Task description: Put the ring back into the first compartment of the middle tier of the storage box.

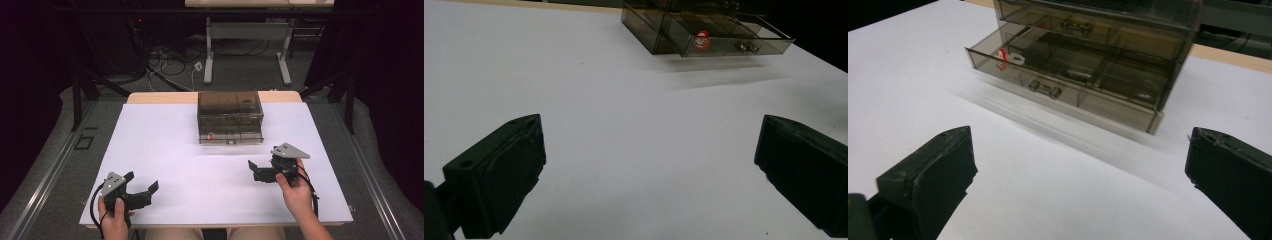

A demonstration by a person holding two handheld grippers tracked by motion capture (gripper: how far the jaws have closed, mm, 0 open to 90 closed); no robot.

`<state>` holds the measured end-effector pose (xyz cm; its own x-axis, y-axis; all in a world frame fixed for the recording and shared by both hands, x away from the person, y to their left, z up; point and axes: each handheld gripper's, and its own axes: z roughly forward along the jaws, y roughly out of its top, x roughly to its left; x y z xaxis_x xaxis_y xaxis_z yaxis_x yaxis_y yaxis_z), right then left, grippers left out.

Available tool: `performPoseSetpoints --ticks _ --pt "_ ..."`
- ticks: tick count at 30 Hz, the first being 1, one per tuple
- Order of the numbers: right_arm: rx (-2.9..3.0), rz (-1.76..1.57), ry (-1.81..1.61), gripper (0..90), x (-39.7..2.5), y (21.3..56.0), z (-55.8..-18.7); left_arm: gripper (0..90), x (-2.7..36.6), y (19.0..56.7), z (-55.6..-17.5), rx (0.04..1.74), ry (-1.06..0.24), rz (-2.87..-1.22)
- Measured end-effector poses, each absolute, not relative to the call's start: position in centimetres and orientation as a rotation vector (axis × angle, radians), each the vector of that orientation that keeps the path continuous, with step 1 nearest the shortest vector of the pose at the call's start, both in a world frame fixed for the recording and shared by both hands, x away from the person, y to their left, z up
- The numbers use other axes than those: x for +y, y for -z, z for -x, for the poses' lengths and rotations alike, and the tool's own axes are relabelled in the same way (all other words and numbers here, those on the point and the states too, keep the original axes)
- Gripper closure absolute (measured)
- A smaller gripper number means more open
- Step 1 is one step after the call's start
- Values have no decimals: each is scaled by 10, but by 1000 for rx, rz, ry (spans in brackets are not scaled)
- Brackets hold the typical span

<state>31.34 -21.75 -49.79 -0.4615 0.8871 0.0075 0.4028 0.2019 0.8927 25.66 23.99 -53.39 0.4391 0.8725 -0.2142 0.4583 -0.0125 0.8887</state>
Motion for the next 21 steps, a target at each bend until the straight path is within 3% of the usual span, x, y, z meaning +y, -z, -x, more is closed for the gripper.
performPoseSetpoints --ticks 21 --pt "1871 -1305 -1181 0 -243 533 -293 1 240 534 -257 1185 -503 -1642"
